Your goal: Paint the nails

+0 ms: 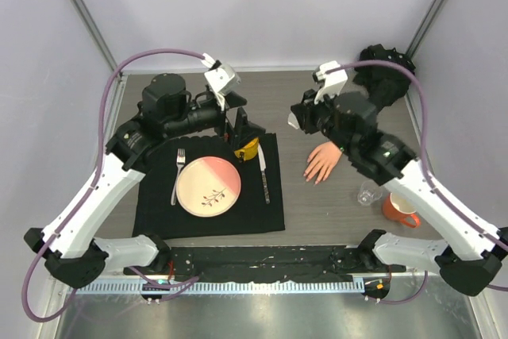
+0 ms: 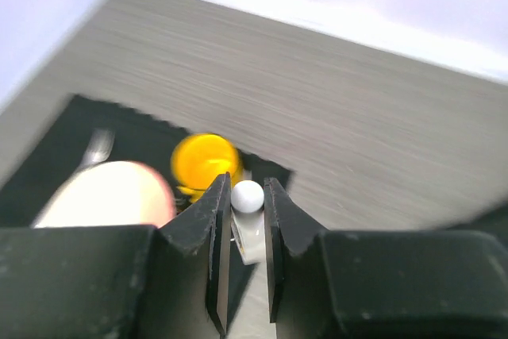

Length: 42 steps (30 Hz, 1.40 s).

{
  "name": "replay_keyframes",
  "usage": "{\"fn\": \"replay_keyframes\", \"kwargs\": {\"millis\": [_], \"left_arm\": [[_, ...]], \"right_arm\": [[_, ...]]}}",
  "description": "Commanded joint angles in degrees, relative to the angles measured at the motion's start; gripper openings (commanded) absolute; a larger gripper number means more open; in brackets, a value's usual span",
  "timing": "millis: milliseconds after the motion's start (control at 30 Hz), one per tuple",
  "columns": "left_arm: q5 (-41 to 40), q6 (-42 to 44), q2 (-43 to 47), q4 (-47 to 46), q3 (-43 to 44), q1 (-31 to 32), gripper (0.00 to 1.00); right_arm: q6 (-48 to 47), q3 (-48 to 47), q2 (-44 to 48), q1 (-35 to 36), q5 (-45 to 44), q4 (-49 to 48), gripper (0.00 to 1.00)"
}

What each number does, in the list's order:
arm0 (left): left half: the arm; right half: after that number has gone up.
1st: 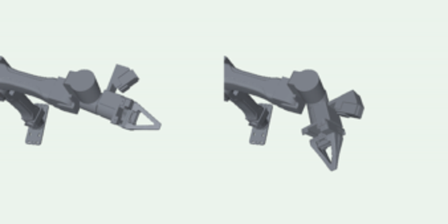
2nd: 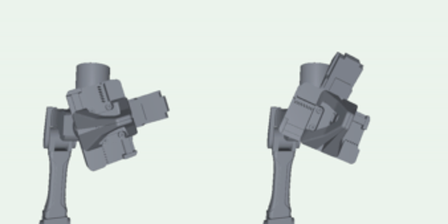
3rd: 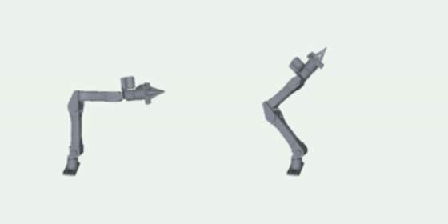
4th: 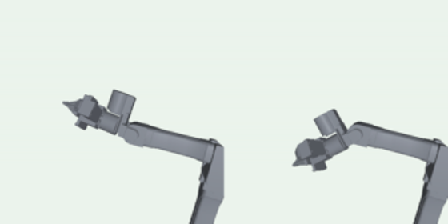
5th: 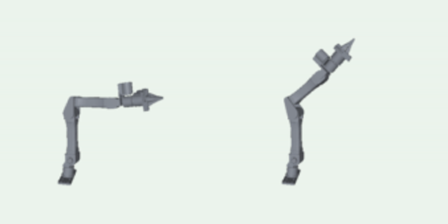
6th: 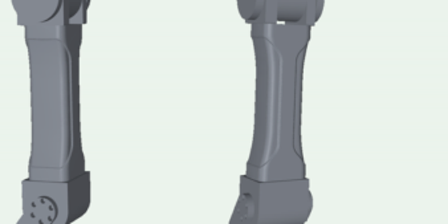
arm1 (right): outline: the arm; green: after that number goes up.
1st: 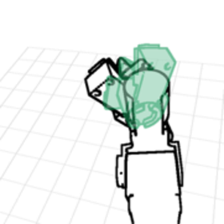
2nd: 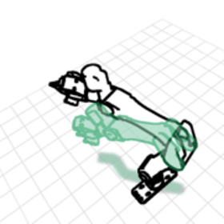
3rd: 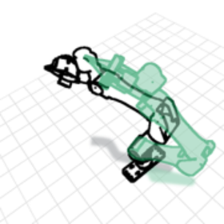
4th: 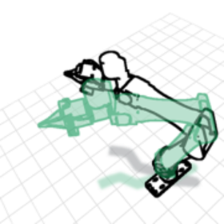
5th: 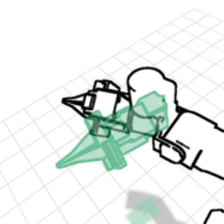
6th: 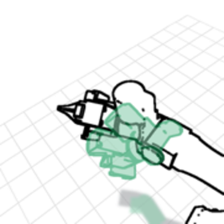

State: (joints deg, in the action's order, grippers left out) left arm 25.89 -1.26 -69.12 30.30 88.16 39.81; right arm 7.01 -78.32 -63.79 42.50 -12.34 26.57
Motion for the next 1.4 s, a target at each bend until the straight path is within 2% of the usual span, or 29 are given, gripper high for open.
{"fn": "replay_keyframes", "kwargs": {"millis": [0,200,500,867,1367], "left_arm": [[-15.4,-0.3,3.1,-1.8,-1.1,-0.3,0.97],[-20.8,-2.1,3.8,-3.3,-1.2,-0.3,0.97],[-21.4,-0.6,0.7,-4.7,0.3,-0.3,0.99],[-22.7,4.3,-0.7,-1.8,1.6,-1.0,1.00],[-20.0,5.1,-0.8,-1.0,1.1,-5.1,1.00]], "right_arm": [[1.0,16.6,0.7,-0.4,-17.1,-29.3,0.01],[0.4,27.7,-6.4,-5.0,-17.5,-51.0,0.01],[0.3,27.3,-27.3,-12.4,-11.1,-66.4,0.01],[0.6,21.7,-40.9,-14.0,-9.0,-70.5,0.01],[0.7,16.4,-48.9,-14.4,-8.5,-69.0,0.01]]}}
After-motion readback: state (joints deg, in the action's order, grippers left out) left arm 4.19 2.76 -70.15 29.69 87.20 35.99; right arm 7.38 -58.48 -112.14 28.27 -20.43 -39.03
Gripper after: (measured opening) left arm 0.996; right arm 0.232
